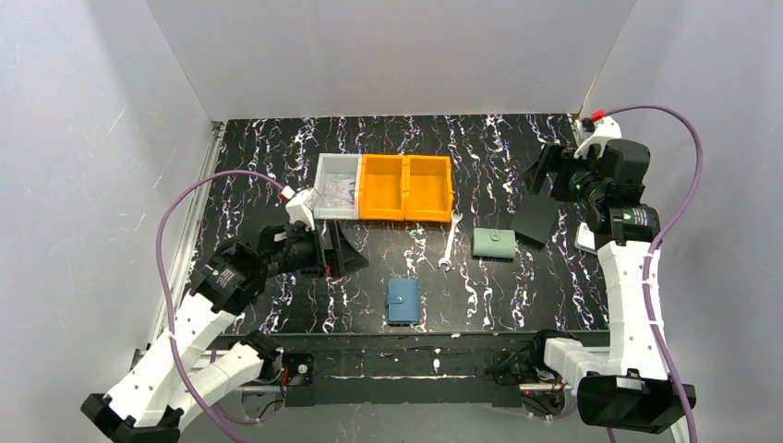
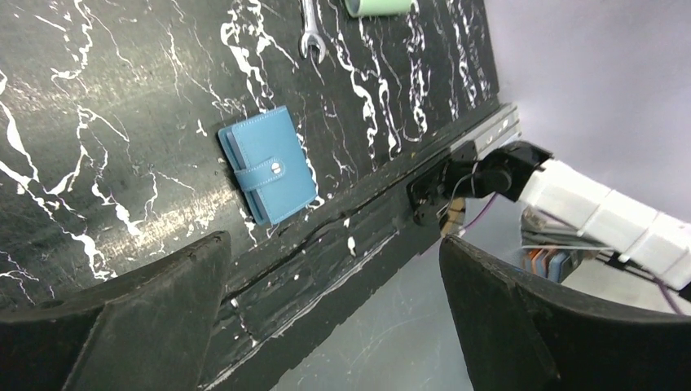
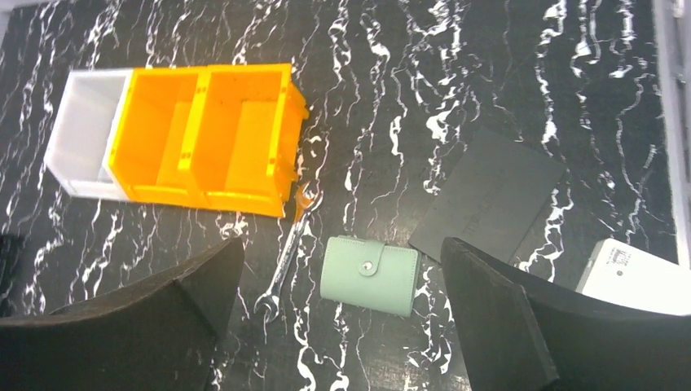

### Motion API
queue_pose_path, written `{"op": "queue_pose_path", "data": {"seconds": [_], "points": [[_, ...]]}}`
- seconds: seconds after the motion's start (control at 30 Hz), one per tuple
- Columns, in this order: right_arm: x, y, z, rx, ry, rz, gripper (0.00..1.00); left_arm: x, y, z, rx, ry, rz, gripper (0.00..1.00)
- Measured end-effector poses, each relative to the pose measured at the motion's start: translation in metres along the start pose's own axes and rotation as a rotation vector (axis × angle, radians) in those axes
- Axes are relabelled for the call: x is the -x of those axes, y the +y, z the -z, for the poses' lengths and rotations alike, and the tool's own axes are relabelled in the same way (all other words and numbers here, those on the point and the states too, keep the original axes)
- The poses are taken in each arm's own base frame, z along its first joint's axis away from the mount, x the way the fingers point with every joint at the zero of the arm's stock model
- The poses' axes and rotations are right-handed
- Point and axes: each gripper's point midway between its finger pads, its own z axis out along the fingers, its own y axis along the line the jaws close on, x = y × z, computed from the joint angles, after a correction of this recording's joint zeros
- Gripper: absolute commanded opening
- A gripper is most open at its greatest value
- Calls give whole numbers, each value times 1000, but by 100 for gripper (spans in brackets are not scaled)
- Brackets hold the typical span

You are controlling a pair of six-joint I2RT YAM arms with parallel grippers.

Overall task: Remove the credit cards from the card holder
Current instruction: Open the card holder at the center of the board.

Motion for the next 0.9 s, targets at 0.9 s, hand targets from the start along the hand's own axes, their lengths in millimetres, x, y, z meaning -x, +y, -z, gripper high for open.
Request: {"op": "queue_pose_path", "data": {"seconds": [0.9], "points": [[-179,61,1,784,202,341,100,-50,13,-61,423,181,-311,98]]}}
